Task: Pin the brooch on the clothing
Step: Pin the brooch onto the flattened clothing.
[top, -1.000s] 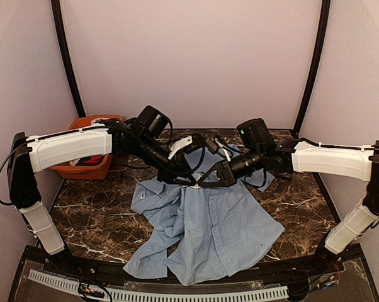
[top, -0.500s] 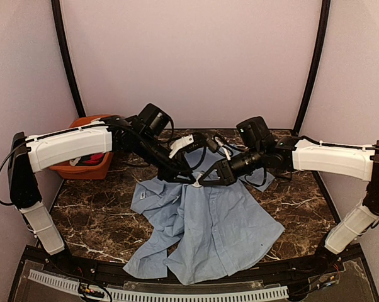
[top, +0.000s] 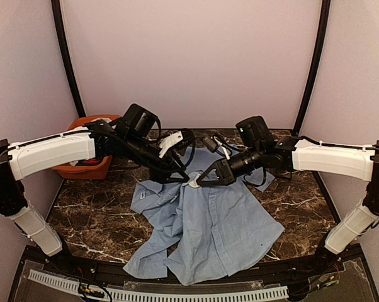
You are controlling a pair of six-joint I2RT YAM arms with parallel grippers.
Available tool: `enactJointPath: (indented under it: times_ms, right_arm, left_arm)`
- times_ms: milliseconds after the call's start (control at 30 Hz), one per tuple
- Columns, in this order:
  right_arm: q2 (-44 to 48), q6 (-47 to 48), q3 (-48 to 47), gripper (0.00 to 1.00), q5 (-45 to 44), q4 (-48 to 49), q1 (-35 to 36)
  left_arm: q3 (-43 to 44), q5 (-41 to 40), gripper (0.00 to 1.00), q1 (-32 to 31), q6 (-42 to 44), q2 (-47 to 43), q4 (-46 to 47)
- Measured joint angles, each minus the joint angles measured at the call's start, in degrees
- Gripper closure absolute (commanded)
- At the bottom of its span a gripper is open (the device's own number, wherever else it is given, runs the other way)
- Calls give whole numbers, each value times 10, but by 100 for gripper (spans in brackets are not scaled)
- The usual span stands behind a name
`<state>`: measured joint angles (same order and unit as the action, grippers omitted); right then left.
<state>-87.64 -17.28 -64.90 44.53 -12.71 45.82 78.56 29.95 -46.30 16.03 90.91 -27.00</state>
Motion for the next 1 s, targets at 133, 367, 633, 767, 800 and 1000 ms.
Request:
enactJointPath:
  times_ms: [133, 367, 633, 767, 800, 1000]
  right_arm:
    - [0, -35, 0, 100, 14, 14, 0]
    - [0, -118, 14, 100, 43, 58, -3]
    - [0, -251, 52, 90, 83, 147, -25]
    - [0, -351, 94, 77, 106, 238, -37]
    - [0, -382, 108, 75, 112, 269, -39]
    - [1, -513, 156, 68, 132, 407, -54]
  left_arm:
    - [-31, -17, 53, 0, -3, -31, 21]
    - [-112, -26, 46, -2, -18, -56, 64]
    - [-129, -36, 45, -21, -17, -56, 88]
    - [-136, -39, 47, -24, -19, -56, 110]
    - [-139, -39, 48, -24, -19, -56, 115]
    - [-141, -52, 54, -28, -24, -50, 125]
